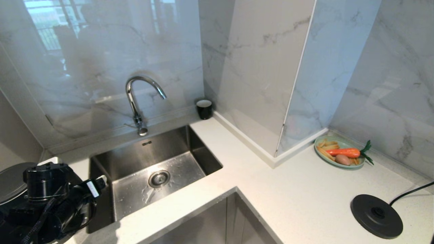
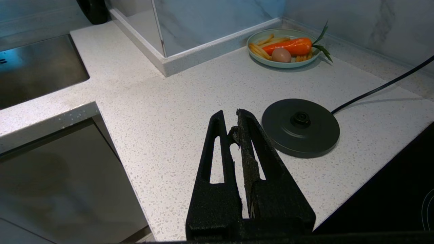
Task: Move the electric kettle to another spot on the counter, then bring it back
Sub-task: Grab the kettle
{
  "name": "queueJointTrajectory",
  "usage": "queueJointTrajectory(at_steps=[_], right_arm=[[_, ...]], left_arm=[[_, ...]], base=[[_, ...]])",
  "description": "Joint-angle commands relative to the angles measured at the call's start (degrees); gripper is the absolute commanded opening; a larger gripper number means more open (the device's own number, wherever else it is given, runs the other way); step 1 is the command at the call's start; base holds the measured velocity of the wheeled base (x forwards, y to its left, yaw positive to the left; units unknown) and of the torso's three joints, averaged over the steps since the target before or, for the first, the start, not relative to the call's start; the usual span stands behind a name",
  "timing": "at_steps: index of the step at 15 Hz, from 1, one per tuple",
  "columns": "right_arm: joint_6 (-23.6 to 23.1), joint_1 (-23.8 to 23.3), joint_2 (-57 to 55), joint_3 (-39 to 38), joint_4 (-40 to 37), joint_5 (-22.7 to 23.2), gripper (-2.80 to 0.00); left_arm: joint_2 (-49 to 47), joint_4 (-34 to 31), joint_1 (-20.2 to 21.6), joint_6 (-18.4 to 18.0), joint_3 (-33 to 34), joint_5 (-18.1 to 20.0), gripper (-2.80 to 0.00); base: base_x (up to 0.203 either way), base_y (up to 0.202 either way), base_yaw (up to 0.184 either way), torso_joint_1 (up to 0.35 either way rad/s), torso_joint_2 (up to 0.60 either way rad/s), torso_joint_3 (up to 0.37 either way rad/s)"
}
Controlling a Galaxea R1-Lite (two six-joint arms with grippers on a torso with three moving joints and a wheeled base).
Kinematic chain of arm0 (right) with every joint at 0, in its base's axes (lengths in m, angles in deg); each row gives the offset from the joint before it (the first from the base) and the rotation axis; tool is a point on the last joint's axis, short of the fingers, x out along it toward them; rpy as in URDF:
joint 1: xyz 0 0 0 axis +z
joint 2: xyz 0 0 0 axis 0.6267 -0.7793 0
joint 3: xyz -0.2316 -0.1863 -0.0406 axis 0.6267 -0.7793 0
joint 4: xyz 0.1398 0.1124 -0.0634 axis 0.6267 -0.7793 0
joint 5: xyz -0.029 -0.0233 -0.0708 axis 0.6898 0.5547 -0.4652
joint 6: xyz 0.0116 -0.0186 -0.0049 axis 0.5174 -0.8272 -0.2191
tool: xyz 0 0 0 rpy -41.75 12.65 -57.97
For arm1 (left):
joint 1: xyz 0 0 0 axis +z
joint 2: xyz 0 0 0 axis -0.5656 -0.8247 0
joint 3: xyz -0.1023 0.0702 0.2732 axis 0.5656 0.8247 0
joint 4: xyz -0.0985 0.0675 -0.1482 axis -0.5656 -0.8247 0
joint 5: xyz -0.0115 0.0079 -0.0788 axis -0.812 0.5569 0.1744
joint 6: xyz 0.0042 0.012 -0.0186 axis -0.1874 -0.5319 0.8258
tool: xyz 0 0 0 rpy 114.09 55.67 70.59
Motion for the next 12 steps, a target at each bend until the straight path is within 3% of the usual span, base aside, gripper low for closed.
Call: queueJointTrajectory(at_steps=[1, 12], right_arm=[[0.0, 0.01, 0.02, 0.0, 0.0, 0.0, -2.8], [0.0, 0.0, 0.02, 0.0, 0.0, 0.0, -2.8]], left_arm=[[-0.34, 1.23, 0.05, -0.26, -0.05, -0.15, 0.0], [-5.55, 9.15, 1.58, -1.84, 0.33, 0.31, 0.0]], base=[[0.0, 0.0, 0.0, 0.0, 0.0, 0.0], [0.0, 0.0, 0.0, 0.0, 0.0, 0.0]])
